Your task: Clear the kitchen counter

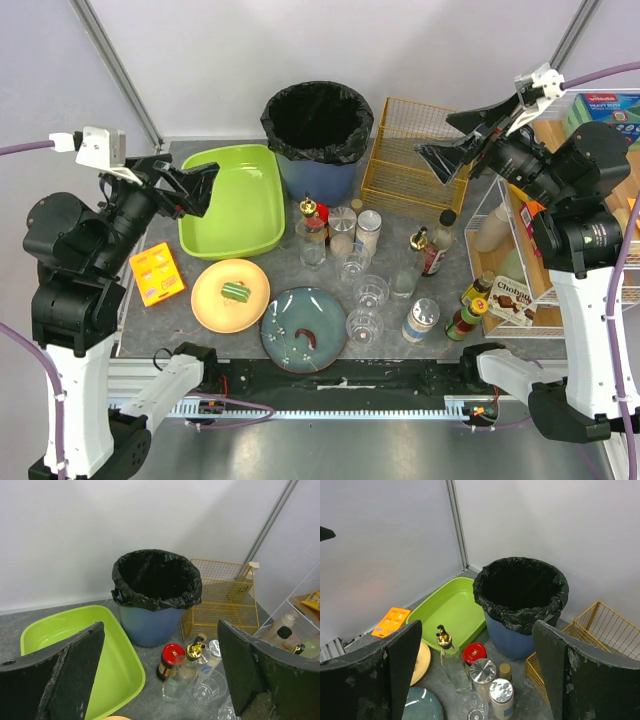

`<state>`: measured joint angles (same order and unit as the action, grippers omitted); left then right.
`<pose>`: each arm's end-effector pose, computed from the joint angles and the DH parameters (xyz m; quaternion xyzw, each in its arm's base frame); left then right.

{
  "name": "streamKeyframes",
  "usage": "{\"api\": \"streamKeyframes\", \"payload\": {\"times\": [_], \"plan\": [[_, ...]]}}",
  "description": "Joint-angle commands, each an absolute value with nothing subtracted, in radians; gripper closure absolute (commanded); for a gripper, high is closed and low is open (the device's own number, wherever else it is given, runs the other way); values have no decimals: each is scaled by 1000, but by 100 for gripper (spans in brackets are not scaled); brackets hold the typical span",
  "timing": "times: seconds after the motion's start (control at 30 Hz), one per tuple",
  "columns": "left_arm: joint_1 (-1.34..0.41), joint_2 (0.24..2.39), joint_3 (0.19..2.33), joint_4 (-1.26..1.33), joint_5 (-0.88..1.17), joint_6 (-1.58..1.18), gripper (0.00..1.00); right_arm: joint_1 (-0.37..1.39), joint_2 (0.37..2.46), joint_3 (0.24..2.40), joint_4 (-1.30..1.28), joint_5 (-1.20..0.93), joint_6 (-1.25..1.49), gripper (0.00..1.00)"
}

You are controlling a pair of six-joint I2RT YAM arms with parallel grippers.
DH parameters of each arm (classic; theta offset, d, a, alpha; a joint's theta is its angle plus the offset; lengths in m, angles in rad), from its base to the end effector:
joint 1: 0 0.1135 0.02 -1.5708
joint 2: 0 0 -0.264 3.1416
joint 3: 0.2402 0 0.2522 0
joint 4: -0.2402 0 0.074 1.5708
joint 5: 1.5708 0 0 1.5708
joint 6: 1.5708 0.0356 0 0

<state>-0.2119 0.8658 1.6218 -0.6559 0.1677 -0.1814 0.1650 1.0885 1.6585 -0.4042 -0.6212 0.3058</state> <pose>0.0912 -0.0257 0.5372 0.0723 0.6675 -0.1995 0.7138 0.1672 0.0488 0.5471 -0.1894 0.6301 0.3615 0.6606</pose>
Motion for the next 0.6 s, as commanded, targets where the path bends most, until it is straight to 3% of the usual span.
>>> {"api": "streamKeyframes", "payload": {"times": [0.0, 0.23, 0.4, 0.57], "plan": [[-216, 850, 1585, -652, 183, -172, 1, 161, 1068, 1647, -413, -646, 304, 2], [-215, 819, 1487, -632, 219, -166, 1, 228, 1083, 1595, -460, -666, 273, 3], [-216, 825, 1439, -620, 288, -205, 1, 412, 1095, 1585, -555, -430, 221, 6], [-216, 812, 1365, -568, 282, -258, 4, 602, 1100, 1530, -632, -47, 267, 14]]}}
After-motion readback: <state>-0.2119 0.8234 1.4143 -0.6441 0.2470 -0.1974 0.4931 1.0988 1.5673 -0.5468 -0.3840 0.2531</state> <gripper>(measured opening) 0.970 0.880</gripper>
